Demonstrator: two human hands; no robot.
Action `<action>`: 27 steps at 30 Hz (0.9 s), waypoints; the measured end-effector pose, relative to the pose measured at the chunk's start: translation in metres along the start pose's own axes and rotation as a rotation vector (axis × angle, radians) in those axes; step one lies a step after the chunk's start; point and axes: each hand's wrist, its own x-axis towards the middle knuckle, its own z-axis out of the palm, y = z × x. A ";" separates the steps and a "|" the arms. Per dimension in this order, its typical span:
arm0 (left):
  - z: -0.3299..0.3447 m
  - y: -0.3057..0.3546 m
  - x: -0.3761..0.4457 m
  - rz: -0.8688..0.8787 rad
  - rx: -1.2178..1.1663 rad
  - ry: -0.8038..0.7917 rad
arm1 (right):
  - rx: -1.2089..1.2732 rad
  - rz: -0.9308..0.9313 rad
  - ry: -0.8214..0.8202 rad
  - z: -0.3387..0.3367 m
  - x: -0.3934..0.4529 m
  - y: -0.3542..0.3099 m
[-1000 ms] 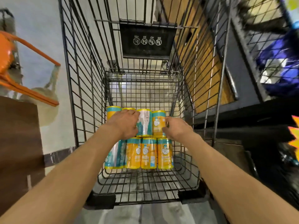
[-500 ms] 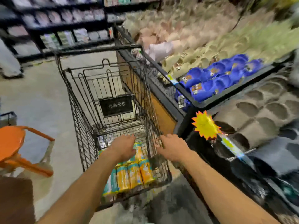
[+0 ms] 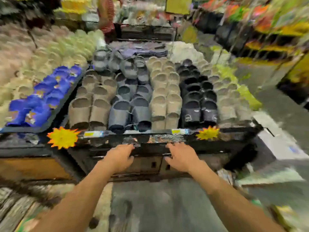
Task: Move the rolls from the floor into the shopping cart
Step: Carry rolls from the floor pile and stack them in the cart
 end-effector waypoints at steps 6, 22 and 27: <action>0.022 0.180 0.048 0.473 0.120 -0.132 | 0.158 0.562 0.009 0.036 -0.161 0.121; 0.126 0.631 0.000 1.118 0.362 -0.270 | 0.461 1.326 0.088 0.123 -0.474 0.310; 0.158 0.728 -0.005 1.187 0.412 -0.297 | 0.532 1.401 0.109 0.139 -0.526 0.375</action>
